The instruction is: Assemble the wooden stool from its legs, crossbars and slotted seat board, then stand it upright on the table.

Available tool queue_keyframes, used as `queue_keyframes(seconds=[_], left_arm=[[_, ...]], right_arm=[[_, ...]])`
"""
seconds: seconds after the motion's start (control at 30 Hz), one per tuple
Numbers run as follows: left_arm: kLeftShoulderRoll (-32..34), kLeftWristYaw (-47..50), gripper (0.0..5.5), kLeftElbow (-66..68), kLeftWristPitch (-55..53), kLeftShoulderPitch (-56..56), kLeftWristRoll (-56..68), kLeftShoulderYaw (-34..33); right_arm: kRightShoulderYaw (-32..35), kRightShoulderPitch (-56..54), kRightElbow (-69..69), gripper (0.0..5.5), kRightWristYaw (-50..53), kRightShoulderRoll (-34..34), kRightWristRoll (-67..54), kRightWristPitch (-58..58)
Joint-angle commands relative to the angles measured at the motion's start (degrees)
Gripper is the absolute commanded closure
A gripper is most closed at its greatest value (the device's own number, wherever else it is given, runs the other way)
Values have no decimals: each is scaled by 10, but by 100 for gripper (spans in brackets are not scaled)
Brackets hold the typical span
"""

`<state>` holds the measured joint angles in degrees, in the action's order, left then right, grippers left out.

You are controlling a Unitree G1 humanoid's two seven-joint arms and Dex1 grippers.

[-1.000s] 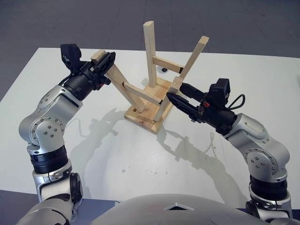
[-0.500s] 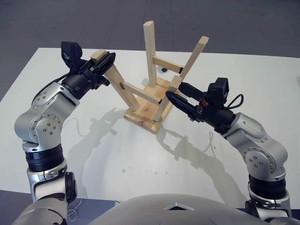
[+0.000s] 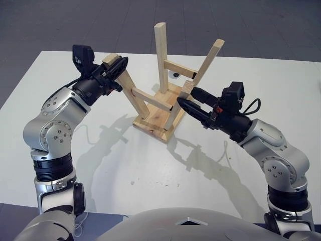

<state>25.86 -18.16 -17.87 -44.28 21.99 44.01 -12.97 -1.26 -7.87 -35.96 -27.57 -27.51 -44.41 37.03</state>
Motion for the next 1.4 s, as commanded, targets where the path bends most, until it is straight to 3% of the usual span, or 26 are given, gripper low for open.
queue_keyframes(seconds=[0.03, 0.2, 0.23, 0.53, 0.77, 0.87, 0.93, 1.03, 1.17, 1.3, 1.4], left_arm=[[-2, -8, 446, -1, -1, 9, -1, 5], [-1, -9, 446, -4, 0, 3, -2, 4], [0, -9, 446, -5, -1, 3, -2, 4], [-4, -9, 446, -5, 1, 0, -2, 4], [-2, -11, 446, -5, 2, -1, -6, 6], [-3, -11, 446, -5, 3, -1, -7, 7], [-4, -11, 446, -4, 4, -1, -7, 7], [-5, -12, 446, -4, 5, -2, -10, 8], [-5, -17, 446, 0, 7, 1, -15, 9], [-6, -23, 446, 3, 10, 4, -21, 16], [-3, -32, 446, -3, 14, 1, -25, 24]], right_arm=[[-16, 6, 13, 333, 7, -19, 14, 41], [-16, 10, 17, 333, 10, -19, 15, 41], [-16, 10, 16, 297, 10, -19, 14, 43], [21, -4, 16, 170, 8, -8, -39, 67], [155, -79, 62, 60, 97, 0, -428, 83], [183, -125, 92, 13, 137, -16, -502, 64], [190, -152, 115, 10, 161, -20, -524, 56], [158, -193, 156, 10, 143, -34, -428, 53], [64, -235, 218, 10, 38, -50, -250, 30], [-26, -305, 344, 10, -95, -30, -98, -21], [-57, -355, 441, 10, -160, 3, -27, -55]])
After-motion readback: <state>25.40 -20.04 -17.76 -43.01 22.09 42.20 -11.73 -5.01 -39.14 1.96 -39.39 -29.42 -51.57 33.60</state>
